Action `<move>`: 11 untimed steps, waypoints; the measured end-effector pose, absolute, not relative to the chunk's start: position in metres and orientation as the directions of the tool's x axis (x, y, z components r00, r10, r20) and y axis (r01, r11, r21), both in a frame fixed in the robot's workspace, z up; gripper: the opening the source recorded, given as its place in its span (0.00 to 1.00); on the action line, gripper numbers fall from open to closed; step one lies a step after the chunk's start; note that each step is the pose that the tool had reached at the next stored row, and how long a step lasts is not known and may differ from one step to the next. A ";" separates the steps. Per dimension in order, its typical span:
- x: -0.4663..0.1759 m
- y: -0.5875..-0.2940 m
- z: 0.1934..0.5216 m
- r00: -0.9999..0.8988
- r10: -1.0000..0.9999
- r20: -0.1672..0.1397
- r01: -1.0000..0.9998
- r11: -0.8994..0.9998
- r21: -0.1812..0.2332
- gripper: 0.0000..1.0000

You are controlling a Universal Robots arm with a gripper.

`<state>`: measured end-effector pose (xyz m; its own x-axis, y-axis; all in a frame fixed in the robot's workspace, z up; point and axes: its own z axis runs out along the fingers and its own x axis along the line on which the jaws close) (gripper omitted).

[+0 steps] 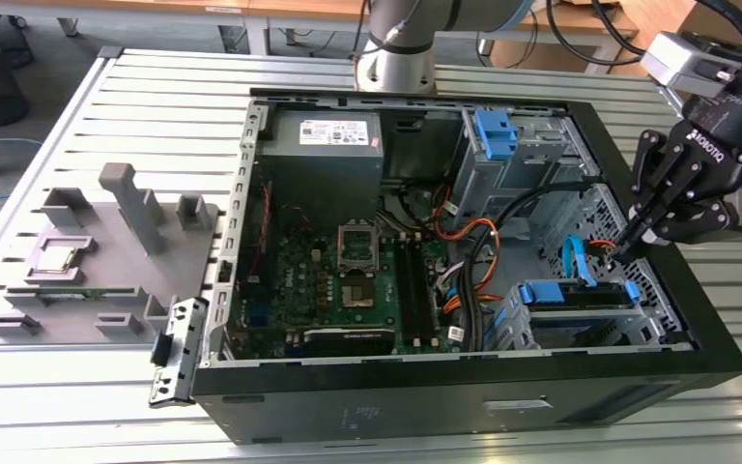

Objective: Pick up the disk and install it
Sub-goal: 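Insert the second disk wire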

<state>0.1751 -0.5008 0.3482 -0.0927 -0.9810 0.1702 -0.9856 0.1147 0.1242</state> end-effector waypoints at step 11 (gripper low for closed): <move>0.168 -0.502 0.348 -0.086 -0.983 0.163 -0.994 0.096 0.053 0.17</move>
